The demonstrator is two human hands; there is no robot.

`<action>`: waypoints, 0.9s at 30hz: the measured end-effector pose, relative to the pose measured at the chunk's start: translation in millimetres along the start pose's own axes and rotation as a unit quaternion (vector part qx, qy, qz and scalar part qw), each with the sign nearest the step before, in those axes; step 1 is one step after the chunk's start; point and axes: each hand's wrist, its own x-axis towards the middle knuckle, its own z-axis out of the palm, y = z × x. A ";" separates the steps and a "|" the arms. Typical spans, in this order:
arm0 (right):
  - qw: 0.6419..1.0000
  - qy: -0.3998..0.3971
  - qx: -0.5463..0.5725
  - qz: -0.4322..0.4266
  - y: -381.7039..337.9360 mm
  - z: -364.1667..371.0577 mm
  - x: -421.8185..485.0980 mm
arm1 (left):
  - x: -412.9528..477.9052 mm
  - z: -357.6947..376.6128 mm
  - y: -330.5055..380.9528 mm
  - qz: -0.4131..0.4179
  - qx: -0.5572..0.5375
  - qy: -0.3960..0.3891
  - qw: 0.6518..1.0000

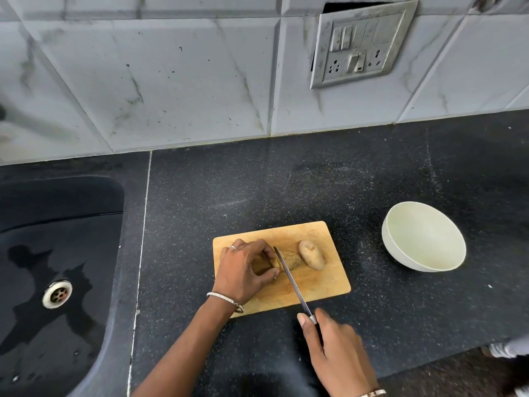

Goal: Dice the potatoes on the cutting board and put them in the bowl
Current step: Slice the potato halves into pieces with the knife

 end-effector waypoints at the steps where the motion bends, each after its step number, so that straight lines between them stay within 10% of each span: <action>1: 1.000 -0.004 -0.004 0.001 -0.1 0.9 -0.9 | -0.9 -0.1 0.4 -0.001 -0.002 0.003 1.000; 27: 0.999 -0.030 0.005 0.014 -13.7 2.9 0.2 | -13.4 -16.3 -5.6 -0.032 0.020 0.013 0.999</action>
